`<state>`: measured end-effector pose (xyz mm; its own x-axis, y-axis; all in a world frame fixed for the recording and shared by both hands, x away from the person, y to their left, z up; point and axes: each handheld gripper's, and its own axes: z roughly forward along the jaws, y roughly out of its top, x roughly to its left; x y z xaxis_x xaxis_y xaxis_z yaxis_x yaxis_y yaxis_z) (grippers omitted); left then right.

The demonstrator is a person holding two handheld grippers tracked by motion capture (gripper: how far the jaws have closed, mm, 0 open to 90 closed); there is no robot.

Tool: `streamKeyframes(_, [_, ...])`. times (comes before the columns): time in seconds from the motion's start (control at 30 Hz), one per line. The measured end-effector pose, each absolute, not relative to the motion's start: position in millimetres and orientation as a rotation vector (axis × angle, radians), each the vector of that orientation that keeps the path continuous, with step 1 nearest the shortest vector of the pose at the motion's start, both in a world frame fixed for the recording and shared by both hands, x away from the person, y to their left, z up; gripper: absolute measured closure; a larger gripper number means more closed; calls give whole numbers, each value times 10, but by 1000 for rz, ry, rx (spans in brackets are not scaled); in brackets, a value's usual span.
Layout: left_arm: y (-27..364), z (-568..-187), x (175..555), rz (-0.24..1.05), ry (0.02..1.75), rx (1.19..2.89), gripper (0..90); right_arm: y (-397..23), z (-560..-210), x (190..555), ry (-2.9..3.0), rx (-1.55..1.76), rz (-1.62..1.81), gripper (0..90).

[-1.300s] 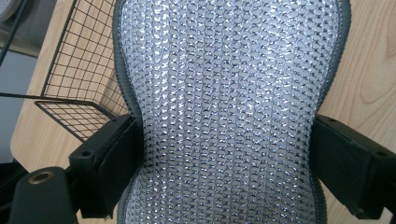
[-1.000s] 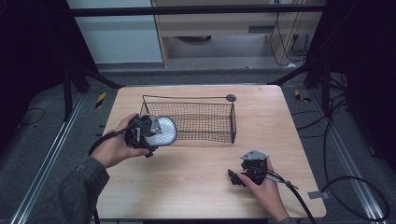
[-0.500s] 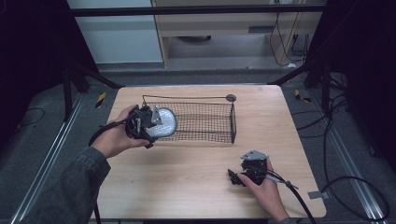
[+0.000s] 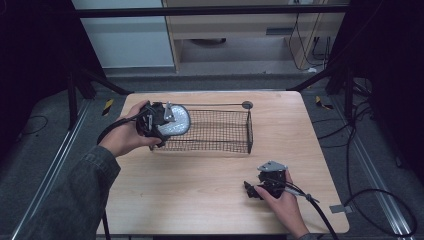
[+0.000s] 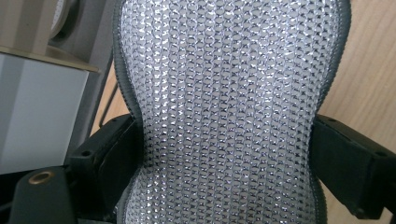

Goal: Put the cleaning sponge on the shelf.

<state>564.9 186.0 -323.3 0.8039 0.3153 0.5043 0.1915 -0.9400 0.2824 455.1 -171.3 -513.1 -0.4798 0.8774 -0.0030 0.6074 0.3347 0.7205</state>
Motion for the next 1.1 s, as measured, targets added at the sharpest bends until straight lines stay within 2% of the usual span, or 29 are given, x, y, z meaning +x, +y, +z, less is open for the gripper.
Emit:
streamKeyframes(0.47, [1784, -3215, 5917, 887, 377, 2766, 118, -1712, -5132, 4552, 2211, 1310, 936, 3])
streamKeyframes(1.1, [1747, -3319, 6076, 885, 341, 2773, 118, -1711, -5132, 4552, 2211, 1311, 936, 4])
